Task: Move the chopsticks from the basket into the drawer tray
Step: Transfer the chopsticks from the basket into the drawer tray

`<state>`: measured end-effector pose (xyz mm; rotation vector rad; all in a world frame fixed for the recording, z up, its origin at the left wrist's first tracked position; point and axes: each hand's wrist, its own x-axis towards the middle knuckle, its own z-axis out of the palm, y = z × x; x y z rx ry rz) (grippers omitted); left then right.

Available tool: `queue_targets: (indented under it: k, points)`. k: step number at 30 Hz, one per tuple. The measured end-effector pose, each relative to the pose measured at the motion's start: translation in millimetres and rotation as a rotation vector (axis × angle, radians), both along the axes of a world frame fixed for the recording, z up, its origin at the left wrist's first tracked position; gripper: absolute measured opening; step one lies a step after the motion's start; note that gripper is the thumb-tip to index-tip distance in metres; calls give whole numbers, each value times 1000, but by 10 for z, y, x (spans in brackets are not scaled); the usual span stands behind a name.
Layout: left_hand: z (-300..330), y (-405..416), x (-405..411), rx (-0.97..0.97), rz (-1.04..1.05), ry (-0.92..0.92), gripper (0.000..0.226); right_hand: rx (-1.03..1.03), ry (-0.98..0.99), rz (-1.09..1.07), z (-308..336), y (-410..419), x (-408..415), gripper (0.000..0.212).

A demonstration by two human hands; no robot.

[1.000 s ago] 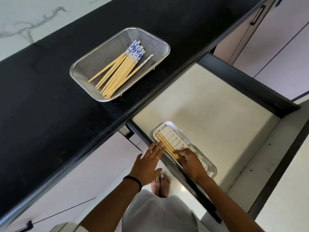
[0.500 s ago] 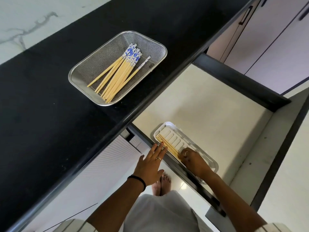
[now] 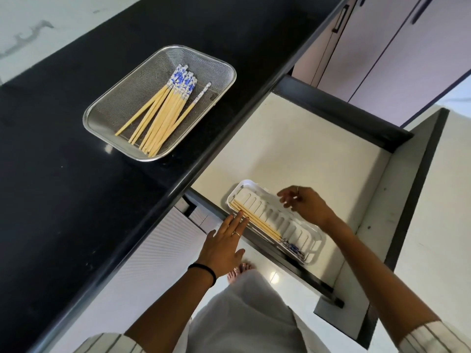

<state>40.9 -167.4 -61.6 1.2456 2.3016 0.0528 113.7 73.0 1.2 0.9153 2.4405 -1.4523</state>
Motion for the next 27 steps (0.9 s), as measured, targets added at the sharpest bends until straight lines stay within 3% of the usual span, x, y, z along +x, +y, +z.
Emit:
queue_targets:
  k: [5,12,16,20,23,27]
  points:
    - [12,-27,20,18,-9,-6,74,102,161,54,563,-34,-448,22]
    - [150,21,-91,58,1,-63,68,324,638,150,1508,-433,-1271,22]
    - [229,54,-112,108,49,-131,64,429,544,390,1664,-566,-1808,21]
    - [297,75,-137,125,73,-181,62,536,291,615,1562,-644,-2317,25]
    - [326,61,-169,106,77,-201,62,563,139,706,1458,-662,-2587,36]
    - [333,53,-229,115,105,-261,61,648,92,816,1352,-652,-2809,47]
